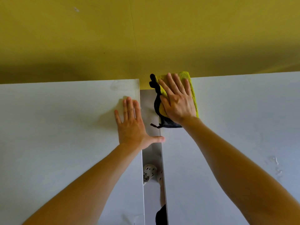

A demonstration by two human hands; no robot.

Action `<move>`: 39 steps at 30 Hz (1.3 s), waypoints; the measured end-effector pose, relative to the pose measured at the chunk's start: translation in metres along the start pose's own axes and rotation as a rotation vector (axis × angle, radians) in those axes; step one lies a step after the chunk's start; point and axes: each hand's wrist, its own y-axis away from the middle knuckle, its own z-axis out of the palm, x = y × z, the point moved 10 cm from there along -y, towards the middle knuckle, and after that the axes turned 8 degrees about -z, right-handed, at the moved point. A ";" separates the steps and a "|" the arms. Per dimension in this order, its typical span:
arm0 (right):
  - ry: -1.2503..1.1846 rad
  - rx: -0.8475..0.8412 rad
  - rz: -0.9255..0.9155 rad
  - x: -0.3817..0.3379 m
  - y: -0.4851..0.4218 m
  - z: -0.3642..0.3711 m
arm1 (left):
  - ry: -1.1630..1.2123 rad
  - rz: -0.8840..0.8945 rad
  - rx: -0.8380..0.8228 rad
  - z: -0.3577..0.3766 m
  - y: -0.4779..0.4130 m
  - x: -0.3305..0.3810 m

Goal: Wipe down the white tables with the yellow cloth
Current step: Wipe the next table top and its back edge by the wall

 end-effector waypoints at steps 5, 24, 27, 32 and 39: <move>0.043 -0.094 -0.167 -0.011 0.078 0.007 | 0.032 0.023 0.071 -0.001 0.000 -0.001; 0.027 -0.028 0.117 -0.008 0.008 0.010 | 0.015 0.107 -0.013 0.038 0.061 -0.004; 0.030 -0.015 0.152 -0.006 -0.015 0.013 | -0.003 0.090 -0.007 0.038 0.059 -0.005; 0.031 -0.069 0.054 -0.048 0.105 0.011 | 0.033 0.110 0.012 0.036 0.060 -0.003; -0.009 -0.014 0.161 -0.014 -0.010 0.012 | -0.064 0.074 -0.004 0.038 0.057 -0.005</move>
